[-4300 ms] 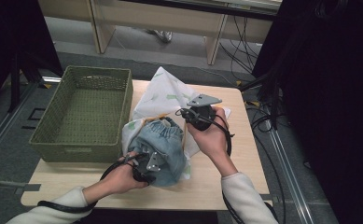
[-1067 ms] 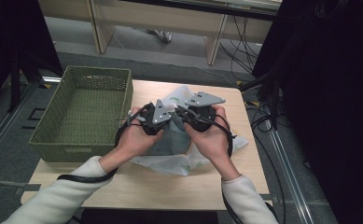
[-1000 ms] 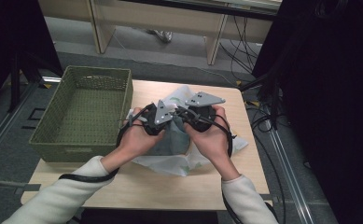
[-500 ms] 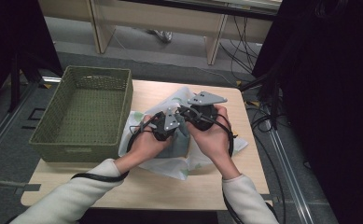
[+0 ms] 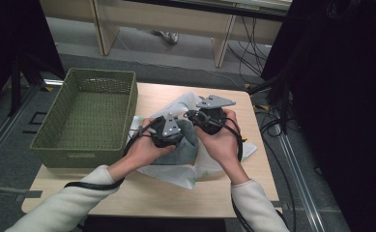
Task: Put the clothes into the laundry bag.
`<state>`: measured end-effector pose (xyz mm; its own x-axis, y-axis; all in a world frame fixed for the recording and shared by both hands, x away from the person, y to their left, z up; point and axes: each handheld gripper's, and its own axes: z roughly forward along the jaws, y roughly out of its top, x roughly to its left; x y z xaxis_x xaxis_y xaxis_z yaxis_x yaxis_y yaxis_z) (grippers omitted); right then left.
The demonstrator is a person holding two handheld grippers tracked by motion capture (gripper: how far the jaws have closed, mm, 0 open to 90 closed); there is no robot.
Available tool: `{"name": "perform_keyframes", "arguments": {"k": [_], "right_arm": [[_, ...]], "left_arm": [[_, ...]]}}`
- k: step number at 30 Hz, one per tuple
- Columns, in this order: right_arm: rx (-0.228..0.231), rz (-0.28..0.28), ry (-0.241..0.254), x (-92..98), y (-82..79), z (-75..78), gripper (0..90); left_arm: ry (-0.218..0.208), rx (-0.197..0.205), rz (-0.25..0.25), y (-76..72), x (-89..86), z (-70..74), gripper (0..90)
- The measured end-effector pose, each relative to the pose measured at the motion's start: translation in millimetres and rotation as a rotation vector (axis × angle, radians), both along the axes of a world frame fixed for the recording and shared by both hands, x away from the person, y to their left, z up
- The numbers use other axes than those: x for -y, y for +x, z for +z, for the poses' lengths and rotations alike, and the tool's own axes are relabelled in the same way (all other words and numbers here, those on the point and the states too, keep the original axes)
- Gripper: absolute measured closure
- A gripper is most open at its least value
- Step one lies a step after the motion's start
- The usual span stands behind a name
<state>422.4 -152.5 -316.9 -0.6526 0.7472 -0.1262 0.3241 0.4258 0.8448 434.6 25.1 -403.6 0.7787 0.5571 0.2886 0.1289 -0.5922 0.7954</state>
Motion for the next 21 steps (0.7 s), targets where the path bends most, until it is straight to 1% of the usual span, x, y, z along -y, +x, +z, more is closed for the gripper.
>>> {"name": "perform_keyframes", "arguments": {"k": [4,6,8,10,11,12,14,16,17,21], "right_arm": [[0.000,0.005,-0.004,-1.0,-0.2,-0.1,90.0],[0.001,0.005,-0.003,-1.0,-0.1,-0.2,90.0],[-0.001,0.007,-0.004,-1.0,-0.1,-0.2,90.0],[-0.001,0.008,-0.004,-1.2,-0.3,-0.2,90.0],[-0.002,0.007,-0.004,-1.4,-0.4,-0.1,90.0],[-0.002,0.008,-0.004,-1.4,-0.5,0.0,90.0],[-0.002,0.008,-0.005,-1.8,-0.5,-0.2,90.0],[-0.002,0.008,-0.006,-2.5,-0.6,-0.5,90.0],[-0.004,0.008,-0.006,-3.0,-0.8,-0.5,90.0],[-0.005,0.011,-0.010,-3.7,-0.7,-0.8,90.0]], "left_arm": [[-0.004,-0.008,-0.026,-6.1,-12.6,4.5,39.4],[0.003,-0.018,-0.043,-10.4,-20.1,8.3,36.0],[0.009,-0.012,-0.055,-14.3,-25.9,11.1,33.2],[0.040,-0.017,-0.074,-18.3,-32.6,13.8,29.6],[0.059,-0.026,-0.080,-19.5,-35.9,14.0,27.7],[0.072,-0.034,-0.084,-20.2,-39.1,13.3,25.5],[0.102,-0.049,-0.078,-21.0,-44.9,10.5,24.5],[0.147,-0.085,-0.074,-20.6,-48.4,5.1,22.0],[0.162,-0.103,-0.073,-19.9,-49.3,1.7,21.4],[0.199,-0.161,-0.082,-18.8,-45.9,-13.1,21.3]]}}
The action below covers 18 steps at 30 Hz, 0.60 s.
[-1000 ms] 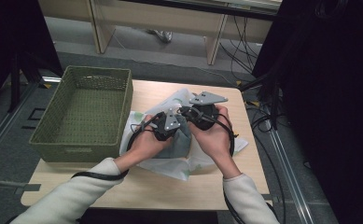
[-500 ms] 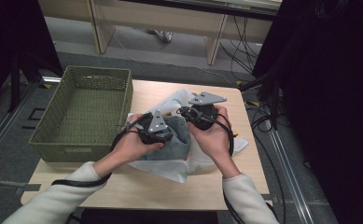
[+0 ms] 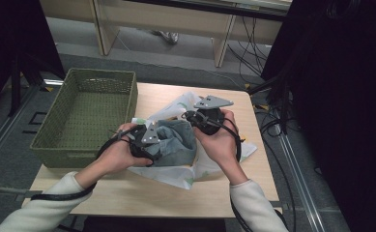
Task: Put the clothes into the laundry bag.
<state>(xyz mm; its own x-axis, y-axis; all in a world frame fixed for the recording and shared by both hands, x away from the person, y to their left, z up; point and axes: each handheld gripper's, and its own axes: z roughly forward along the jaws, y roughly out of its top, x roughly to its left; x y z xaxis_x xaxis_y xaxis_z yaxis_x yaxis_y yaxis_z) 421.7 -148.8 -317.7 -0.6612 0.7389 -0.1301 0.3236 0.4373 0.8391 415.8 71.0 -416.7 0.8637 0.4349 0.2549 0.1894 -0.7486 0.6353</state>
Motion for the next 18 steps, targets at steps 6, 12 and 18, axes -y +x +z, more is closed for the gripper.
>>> {"name": "perform_keyframes", "arguments": {"k": [6,12,18], "right_arm": [[-0.007,0.003,0.001,0.1,0.4,-1.2,90.0],[-0.017,0.015,-0.015,-3.6,-0.8,-3.2,90.0],[-0.016,0.025,-0.026,-6.1,-2.7,-2.3,90.0]], "left_arm": [[0.075,-0.048,-0.019,1.9,8.4,-17.2,50.9],[0.038,-0.084,0.034,-0.3,14.7,-19.3,86.7],[-0.072,-0.095,0.063,-5.4,12.3,-4.9,87.4]]}}
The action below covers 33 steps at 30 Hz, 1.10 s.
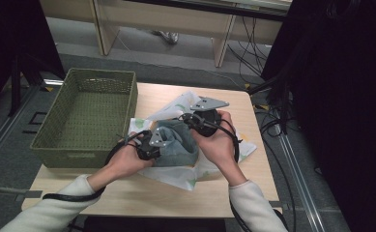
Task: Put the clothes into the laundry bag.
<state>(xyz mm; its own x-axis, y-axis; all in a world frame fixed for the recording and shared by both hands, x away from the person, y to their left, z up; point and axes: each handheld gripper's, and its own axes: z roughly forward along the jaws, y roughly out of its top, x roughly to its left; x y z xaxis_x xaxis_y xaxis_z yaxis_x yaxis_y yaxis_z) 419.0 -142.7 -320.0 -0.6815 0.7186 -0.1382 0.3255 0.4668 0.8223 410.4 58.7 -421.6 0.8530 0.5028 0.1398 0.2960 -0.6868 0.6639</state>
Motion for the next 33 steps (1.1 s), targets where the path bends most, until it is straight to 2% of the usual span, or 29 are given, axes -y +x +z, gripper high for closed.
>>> {"name": "perform_keyframes", "arguments": {"k": [6,9,15,21,22,23,26,30,33], "right_arm": [[0.009,0.004,0.003,-0.3,-1.1,1.5,90.0],[0.010,0.009,0.008,-1.3,-2.2,2.0,90.0],[0.024,0.023,0.007,-2.9,-5.7,5.6,90.0],[0.031,0.041,0.017,-5.5,-10.1,9.4,90.0],[0.017,0.030,0.027,-6.3,-11.8,9.7,90.0],[0.031,0.045,0.019,-5.7,-10.7,10.2,90.0],[0.033,0.053,0.021,-5.9,-10.9,10.6,90.0],[0.029,0.055,0.021,-6.3,-11.1,10.3,90.0],[0.026,0.051,0.024,-5.2,-10.8,10.9,90.0]], "left_arm": [[-0.133,0.019,0.019,-8.0,-0.4,20.7,87.4],[-0.164,0.046,0.023,-12.2,1.4,30.1,87.4],[-0.195,0.085,0.020,-19.7,5.8,45.4,87.4],[-0.196,0.137,0.014,-29.3,9.3,64.5,87.3],[-0.198,0.142,0.009,-31.4,10.2,67.3,87.4],[-0.201,0.153,0.006,-33.3,11.5,69.5,87.4],[-0.191,0.156,0.000,-35.1,15.3,74.0,87.3],[-0.165,0.160,0.039,-21.9,20.2,70.3,87.1],[-0.126,0.161,0.080,-7.2,24.7,63.8,87.1]]}}
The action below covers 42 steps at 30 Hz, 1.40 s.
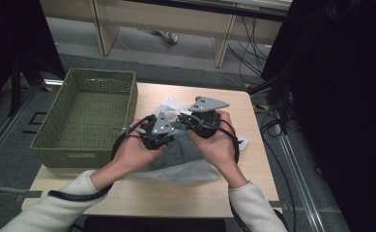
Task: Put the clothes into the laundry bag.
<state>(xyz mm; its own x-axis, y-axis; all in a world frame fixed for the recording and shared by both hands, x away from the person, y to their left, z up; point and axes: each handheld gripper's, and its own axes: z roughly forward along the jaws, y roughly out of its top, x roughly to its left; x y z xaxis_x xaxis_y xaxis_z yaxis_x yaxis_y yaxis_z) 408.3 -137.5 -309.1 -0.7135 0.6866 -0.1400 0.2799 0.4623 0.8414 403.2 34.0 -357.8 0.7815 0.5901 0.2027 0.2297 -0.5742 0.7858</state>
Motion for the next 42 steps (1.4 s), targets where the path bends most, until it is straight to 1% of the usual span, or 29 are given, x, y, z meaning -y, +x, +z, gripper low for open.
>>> {"name": "perform_keyframes", "arguments": {"k": [1,5,8,10,12,15,18,19,20,21,22,24,25,26,29,30,31,32,33,34,35,36,38,40,41,42], "right_arm": [[0.000,0.000,0.002,0.8,0.4,0.2,90.0],[-0.002,-0.012,0.012,4.8,2.0,1.3,90.0],[0.005,-0.023,0.018,8.0,2.7,2.8,90.0],[0.006,-0.032,0.025,9.6,3.1,3.2,90.0],[0.008,-0.041,0.028,10.6,3.7,3.0,90.0],[0.013,-0.058,0.032,12.7,5.6,2.2,90.0],[0.017,-0.073,0.036,14.4,7.8,0.9,90.0],[0.012,-0.077,0.035,14.9,8.6,0.1,90.0],[0.013,-0.081,0.033,15.6,9.7,-1.1,90.0],[0.013,-0.083,0.032,16.0,10.6,-1.9,90.0],[0.009,-0.087,0.032,16.4,11.3,-2.8,90.0],[0.003,-0.093,0.029,17.3,13.7,-5.0,90.0],[-0.007,-0.099,0.033,17.1,13.5,-5.8,90.0],[-0.002,-0.093,0.024,17.7,14.6,-6.4,90.0],[-0.002,-0.094,0.024,18.3,15.4,-6.9,90.0],[-0.001,-0.096,0.025,18.4,15.5,-7.0,90.0],[-0.002,-0.099,0.024,18.9,15.5,-7.1,90.0],[-0.005,-0.102,0.025,19.4,15.5,-7.1,90.0],[-0.019,-0.111,0.033,19.4,14.9,-7.2,90.0],[-0.012,-0.107,0.029,20.4,15.8,-7.2,90.0],[-0.004,-0.109,0.024,21.1,16.6,-7.2,90.0],[-0.003,-0.105,0.024,21.7,17.2,-7.1,90.0],[-0.003,-0.108,0.023,22.2,17.4,-7.1,90.0],[-0.006,-0.110,0.023,22.2,17.6,-7.0,90.0],[-0.006,-0.109,0.025,22.1,17.9,-7.4,90.0],[-0.005,-0.109,0.024,22.1,18.1,-7.6,90.0]], "left_arm": [[0.007,-0.004,0.011,4.2,2.0,-2.3,87.1],[0.051,0.007,0.060,18.3,10.8,-11.6,86.9],[0.084,0.012,0.069,24.3,17.0,-19.5,86.6],[0.120,0.027,0.068,25.9,21.4,-25.4,86.1],[0.140,0.034,0.065,26.7,25.9,-31.8,85.5],[0.167,0.034,0.059,28.4,31.4,-41.7,84.9],[0.215,0.030,0.050,30.3,36.3,-53.9,84.6],[0.222,0.032,0.054,31.0,38.0,-58.7,84.6],[0.228,0.028,0.045,31.2,39.2,-61.5,84.6],[0.249,0.035,0.045,31.7,40.2,-64.2,84.4],[0.264,0.019,0.026,32.9,41.3,-66.7,84.3],[0.284,0.016,0.025,34.2,44.2,-71.7,83.9],[0.296,0.011,0.020,35.4,45.2,-73.1,83.6],[0.295,0.005,0.015,36.5,46.2,-74.5,83.1],[0.294,0.004,0.008,37.7,46.4,-74.8,80.3],[0.289,0.005,0.003,37.0,45.2,-73.5,78.1],[0.275,0.015,-0.005,35.7,43.3,-71.8,73.1],[0.249,0.028,-0.005,33.6,40.5,-69.5,66.3],[0.215,0.031,-0.014,31.1,37.2,-66.7,58.7],[0.178,0.033,-0.025,27.9,34.1,-63.5,51.5],[0.161,0.051,-0.041,24.1,30.4,-58.8,47.4],[0.146,0.061,-0.062,19.8,26.6,-53.6,44.6],[0.105,0.066,-0.076,11.0,18.1,-42.6,39.6],[0.064,0.065,-0.109,3.5,8.1,-31.4,36.6],[0.048,0.072,-0.125,0.2,2.3,-26.4,36.3],[0.043,0.084,-0.139,-2.3,-4.1,-22.0,36.0]]}}
